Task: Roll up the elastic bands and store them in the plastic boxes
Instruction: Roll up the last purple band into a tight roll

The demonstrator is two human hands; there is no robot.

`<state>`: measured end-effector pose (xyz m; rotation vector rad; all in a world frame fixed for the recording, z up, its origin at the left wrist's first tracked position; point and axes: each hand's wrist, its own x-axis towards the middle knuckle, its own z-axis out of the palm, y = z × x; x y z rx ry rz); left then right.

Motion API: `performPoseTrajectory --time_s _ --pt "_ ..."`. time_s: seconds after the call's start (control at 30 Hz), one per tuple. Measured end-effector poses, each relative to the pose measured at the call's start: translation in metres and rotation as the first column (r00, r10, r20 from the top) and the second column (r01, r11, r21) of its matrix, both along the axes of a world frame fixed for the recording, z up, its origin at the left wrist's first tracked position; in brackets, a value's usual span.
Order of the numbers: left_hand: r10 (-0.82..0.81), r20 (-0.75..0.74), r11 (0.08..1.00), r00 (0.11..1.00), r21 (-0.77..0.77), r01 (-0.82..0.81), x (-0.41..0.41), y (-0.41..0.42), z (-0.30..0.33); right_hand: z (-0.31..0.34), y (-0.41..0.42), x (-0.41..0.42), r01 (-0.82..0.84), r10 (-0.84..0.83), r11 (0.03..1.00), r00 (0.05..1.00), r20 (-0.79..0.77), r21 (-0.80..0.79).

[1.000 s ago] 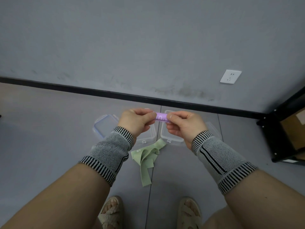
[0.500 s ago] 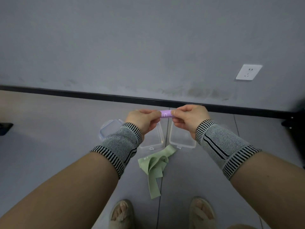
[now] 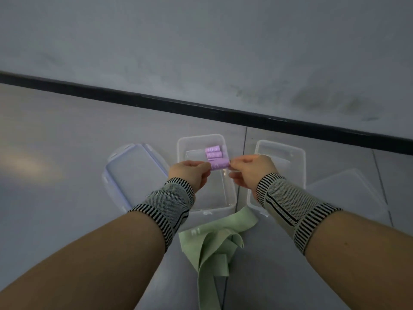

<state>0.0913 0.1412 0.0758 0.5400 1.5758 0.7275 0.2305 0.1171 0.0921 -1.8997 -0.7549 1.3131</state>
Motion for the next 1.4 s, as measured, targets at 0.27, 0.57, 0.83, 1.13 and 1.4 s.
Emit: performPoseTrajectory --time_s 0.27,0.57,0.83,1.13,1.4 --pt "0.0 -0.047 0.995 0.999 -0.101 -0.005 0.007 0.053 -0.092 -0.063 0.041 0.018 -0.383 0.334 0.924 0.777 0.533 -0.022" --pt "-0.093 -0.218 0.995 0.971 -0.044 0.086 0.024 0.082 -0.144 -0.112 0.058 0.023 -0.432 0.361 0.901 0.689 0.629 -0.045" --pt "-0.158 -0.34 0.986 0.927 0.002 0.169 0.027 0.089 -0.151 -0.116 0.063 0.012 -0.425 0.345 0.905 0.712 0.611 -0.016" --pt "-0.165 -0.334 0.985 0.928 -0.012 0.17 0.025 0.095 -0.165 -0.135 0.061 0.012 -0.371 0.266 0.926 0.773 0.576 0.071" --pt "-0.171 -0.426 0.973 0.888 0.067 0.22 0.025 0.091 -0.172 -0.147 0.066 0.007 -0.219 0.145 0.966 0.898 0.415 0.136"
